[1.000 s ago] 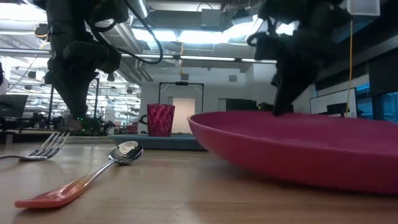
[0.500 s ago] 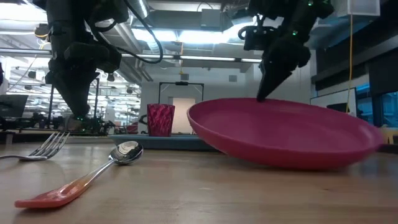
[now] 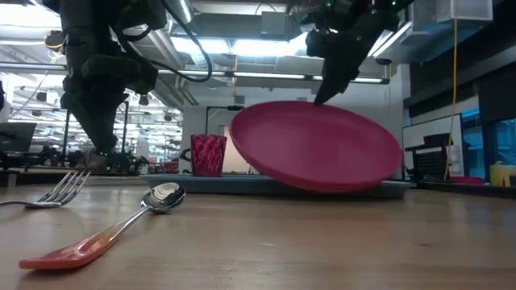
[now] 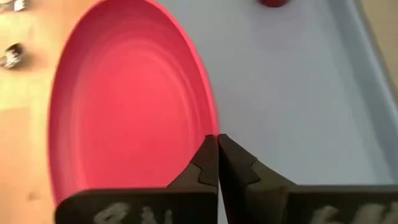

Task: Pick and place plate/cup/fork/spoon on tray
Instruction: Put the pink plate on the blue tray, then put the orange fork below the purple cup on the blue tray

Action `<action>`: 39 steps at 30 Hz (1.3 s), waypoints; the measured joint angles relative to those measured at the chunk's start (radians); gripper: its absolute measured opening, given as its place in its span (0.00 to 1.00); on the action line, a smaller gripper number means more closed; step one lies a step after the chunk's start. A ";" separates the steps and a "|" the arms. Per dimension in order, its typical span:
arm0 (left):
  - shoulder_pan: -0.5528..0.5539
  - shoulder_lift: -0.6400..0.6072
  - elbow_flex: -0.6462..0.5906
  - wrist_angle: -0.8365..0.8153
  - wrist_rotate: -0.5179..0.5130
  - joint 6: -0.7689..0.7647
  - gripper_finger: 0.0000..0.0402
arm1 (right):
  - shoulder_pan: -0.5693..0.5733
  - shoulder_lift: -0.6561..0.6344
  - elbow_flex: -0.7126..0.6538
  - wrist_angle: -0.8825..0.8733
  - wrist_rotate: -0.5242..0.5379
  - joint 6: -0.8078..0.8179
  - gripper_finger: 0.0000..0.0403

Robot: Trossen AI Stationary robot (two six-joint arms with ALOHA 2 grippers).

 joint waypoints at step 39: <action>0.000 0.000 0.000 0.001 -0.057 0.024 0.10 | -0.247 0.187 0.013 0.194 0.045 -0.105 0.04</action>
